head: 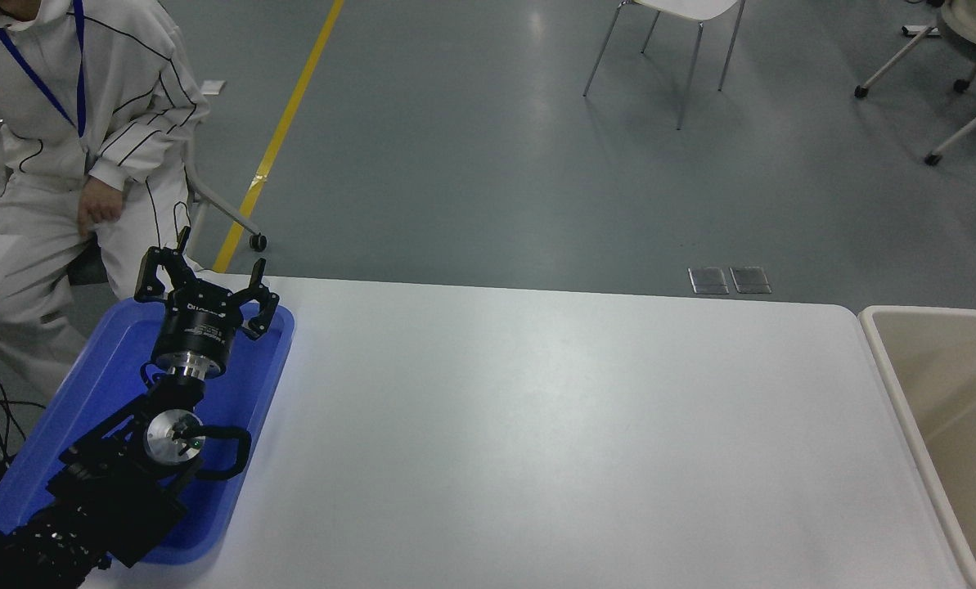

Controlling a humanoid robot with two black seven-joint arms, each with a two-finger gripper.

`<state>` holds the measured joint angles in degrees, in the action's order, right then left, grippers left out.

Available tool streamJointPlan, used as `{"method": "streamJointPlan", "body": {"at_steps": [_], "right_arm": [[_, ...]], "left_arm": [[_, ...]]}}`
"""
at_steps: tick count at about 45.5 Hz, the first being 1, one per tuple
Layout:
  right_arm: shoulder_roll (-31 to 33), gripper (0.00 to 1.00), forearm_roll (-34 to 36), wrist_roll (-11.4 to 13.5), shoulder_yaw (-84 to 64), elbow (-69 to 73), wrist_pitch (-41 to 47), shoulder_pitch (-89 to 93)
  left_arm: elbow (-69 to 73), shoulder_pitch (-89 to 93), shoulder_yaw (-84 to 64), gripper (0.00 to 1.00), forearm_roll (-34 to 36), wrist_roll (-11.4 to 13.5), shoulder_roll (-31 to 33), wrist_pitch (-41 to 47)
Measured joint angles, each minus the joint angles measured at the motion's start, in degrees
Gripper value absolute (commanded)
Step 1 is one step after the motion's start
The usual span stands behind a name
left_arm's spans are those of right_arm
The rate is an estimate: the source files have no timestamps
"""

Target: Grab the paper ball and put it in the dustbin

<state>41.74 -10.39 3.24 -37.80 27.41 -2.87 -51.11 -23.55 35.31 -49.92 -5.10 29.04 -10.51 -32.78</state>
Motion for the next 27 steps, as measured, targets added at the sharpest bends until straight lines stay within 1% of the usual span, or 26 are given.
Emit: {"method": "streamJointPlan", "body": {"at_steps": [11,27], "right_arm": [[-5.00,0.00,1.13,-0.04,4.05,-7.95,-0.69,6.67],[-9.09,0.00,1.58,0.00,6.22,-12.51,-2.29,10.76]], "left_arm": [[0.00,-0.02,0.00,1.00,0.00,-0.01,-0.01,0.00],[0.00,-0.04,0.00,1.00,0.00,0.04,-0.01,0.00]]}}
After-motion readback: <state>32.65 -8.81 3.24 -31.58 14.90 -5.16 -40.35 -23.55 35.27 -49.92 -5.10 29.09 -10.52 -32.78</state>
